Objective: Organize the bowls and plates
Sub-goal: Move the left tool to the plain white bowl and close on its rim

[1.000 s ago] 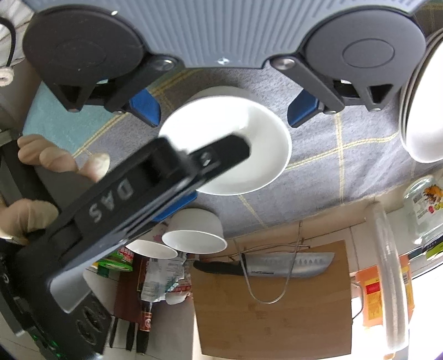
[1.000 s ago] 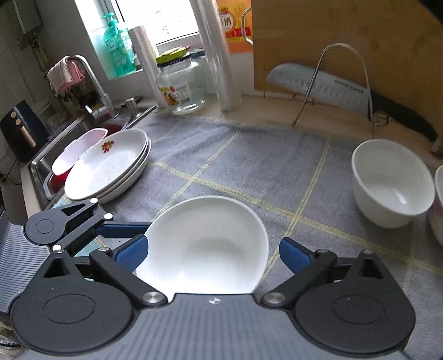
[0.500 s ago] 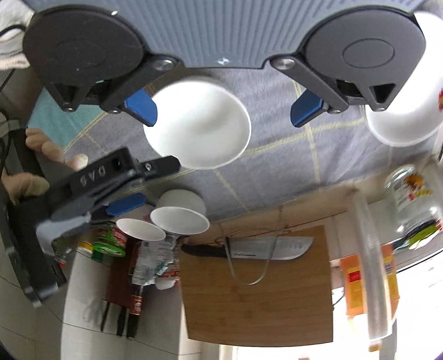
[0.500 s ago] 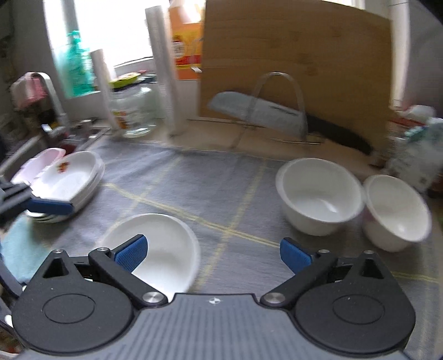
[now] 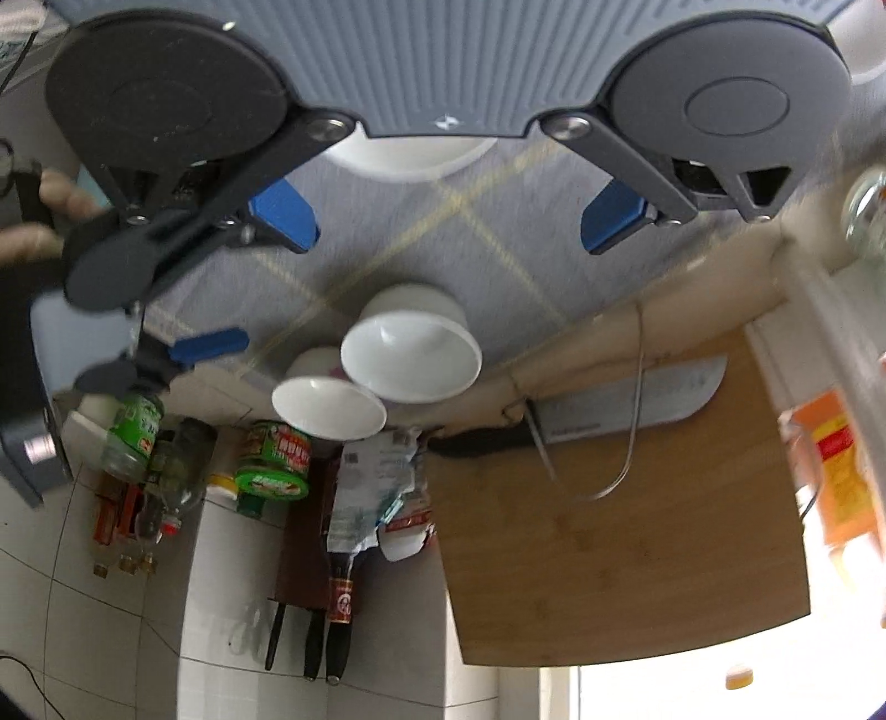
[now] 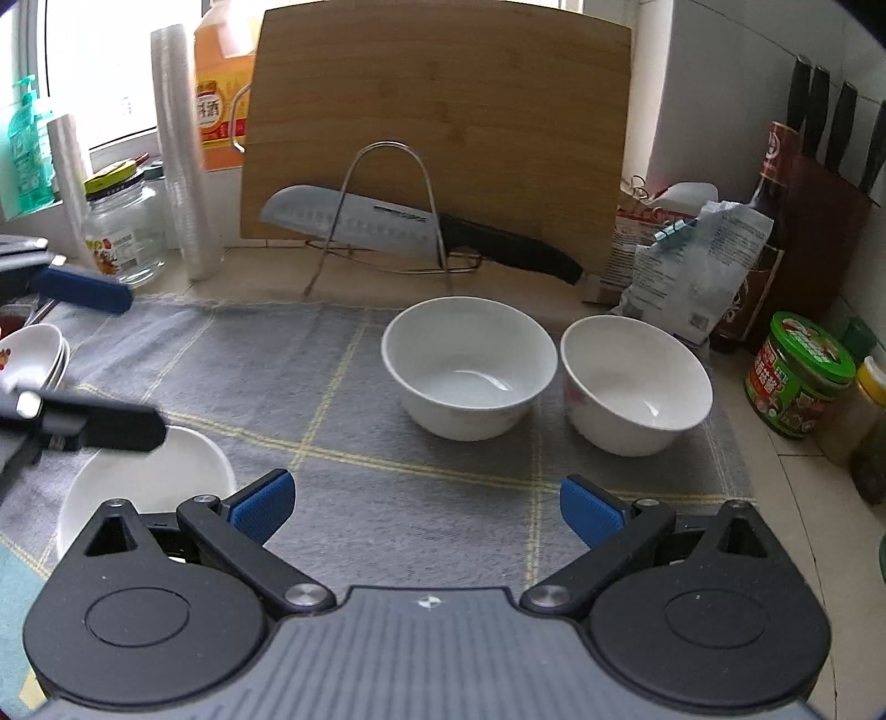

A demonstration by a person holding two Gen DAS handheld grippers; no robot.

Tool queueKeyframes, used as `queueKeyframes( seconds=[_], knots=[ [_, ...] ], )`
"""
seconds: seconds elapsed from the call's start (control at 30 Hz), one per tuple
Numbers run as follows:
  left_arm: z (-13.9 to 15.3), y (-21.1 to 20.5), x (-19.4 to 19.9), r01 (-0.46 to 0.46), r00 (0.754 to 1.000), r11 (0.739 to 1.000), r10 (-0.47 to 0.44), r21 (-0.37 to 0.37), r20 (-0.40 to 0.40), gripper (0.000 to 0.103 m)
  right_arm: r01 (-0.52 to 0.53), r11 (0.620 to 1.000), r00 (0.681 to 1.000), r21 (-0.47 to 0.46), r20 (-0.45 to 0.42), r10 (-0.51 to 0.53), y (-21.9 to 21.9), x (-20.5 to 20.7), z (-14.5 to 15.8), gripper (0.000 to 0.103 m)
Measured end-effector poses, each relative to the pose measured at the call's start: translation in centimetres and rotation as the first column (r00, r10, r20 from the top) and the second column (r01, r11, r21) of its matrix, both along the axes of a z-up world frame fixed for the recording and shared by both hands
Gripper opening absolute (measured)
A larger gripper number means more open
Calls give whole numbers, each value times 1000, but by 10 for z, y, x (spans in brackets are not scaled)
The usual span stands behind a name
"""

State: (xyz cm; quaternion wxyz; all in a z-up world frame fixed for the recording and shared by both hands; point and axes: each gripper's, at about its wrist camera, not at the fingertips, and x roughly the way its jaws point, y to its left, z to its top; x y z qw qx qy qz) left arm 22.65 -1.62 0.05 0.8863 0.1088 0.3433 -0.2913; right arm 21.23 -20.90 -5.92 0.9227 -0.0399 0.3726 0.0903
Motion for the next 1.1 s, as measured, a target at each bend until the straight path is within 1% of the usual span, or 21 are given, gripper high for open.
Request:
queueKeyframes(
  seconds=[0.23, 0.47, 0.63, 0.8, 0.97, 1.07, 1.1],
  knots=[
    [1, -40, 36, 2, 1000, 1000, -2, 11, -20, 102, -9, 999, 1000, 31, 1, 9, -20, 18, -12, 103],
    [-14, -61, 74, -25, 995, 1000, 25, -1, -96, 101, -41, 997, 999, 63, 8, 40, -33, 35, -21, 103],
    [-24, -74, 94, -18, 991, 1000, 19, 10, -132, 101, -66, 995, 998, 71, 23, 65, -37, 44, -27, 103],
    [-34, -85, 112, 9, 986, 1000, -6, 16, -167, 100, -82, 995, 996, 65, 33, 80, -37, 50, -32, 103],
    [-47, -91, 133, 12, 978, 1000, -7, 20, -208, 96, -107, 993, 994, 46, 37, 106, -32, 56, -37, 102],
    [-52, -92, 142, 10, 974, 1000, -10, -2, -226, 94, -119, 993, 992, 16, 49, 118, -26, 59, -39, 100],
    [-53, -92, 145, 9, 973, 1000, -10, -8, -232, 92, -124, 992, 991, 7, 54, 124, -25, 60, -39, 98]
  ],
)
